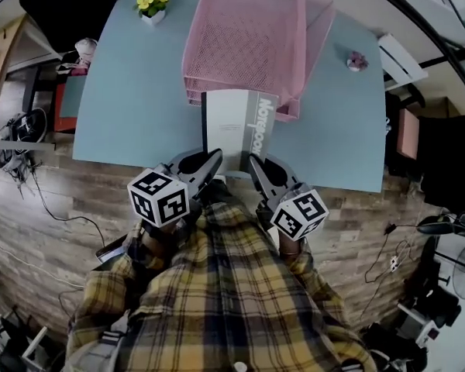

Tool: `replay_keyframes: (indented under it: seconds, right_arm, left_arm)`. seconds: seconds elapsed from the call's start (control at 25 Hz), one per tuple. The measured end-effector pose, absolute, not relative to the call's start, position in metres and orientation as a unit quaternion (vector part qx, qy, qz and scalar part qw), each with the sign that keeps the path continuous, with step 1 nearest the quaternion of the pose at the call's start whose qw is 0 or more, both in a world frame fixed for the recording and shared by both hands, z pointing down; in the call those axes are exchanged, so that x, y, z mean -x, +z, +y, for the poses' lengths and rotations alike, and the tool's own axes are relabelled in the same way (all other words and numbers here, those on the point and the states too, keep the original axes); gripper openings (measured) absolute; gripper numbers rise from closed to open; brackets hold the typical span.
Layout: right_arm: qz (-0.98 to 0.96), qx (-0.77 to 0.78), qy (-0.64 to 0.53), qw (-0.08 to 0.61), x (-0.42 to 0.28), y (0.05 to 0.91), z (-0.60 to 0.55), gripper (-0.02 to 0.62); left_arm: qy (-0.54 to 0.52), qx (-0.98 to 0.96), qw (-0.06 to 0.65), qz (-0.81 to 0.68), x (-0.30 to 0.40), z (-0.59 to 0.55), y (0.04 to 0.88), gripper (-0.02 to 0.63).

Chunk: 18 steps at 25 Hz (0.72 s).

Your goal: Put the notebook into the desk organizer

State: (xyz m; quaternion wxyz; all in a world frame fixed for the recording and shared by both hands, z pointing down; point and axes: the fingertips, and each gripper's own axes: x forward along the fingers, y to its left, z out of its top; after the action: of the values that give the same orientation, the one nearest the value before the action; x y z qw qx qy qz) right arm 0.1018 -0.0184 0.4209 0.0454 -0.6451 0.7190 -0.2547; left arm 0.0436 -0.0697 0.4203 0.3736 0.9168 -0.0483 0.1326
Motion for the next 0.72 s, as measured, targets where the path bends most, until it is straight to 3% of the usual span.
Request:
replay_keyframes:
  seconds: [0.72]
  right_arm:
    - [0.689,0.662,-0.293,0.042,-0.094,0.45,-0.014,0.02]
  left_arm:
    - [0.171,-0.9,0.4,-0.021,-0.04,-0.067,0.45,0.011]
